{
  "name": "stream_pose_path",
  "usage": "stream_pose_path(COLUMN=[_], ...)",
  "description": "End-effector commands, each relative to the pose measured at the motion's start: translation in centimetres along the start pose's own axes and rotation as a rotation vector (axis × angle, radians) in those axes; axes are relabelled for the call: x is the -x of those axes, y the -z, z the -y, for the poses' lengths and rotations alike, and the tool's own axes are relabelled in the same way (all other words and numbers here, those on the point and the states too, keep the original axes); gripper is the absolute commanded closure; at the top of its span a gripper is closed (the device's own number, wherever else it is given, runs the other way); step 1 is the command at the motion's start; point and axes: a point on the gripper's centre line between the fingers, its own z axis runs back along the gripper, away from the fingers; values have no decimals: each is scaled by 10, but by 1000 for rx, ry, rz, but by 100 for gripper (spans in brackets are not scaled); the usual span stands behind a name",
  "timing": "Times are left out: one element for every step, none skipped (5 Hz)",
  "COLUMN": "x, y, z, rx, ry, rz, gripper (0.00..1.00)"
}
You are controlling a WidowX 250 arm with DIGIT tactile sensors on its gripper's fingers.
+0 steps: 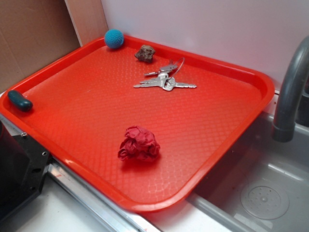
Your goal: Grab the red paper.
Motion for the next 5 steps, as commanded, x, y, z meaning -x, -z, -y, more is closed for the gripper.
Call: stream_pose_path(x=[0, -9, -14, -20, -28], y=[0, 49, 94, 139, 175], z=[0, 21, 46, 66, 81], rx=[0, 110, 198, 316, 311], ry=[0, -71, -178, -146, -85], rz=[0, 5, 21, -53, -120], gripper=[0, 0, 0, 0, 0])
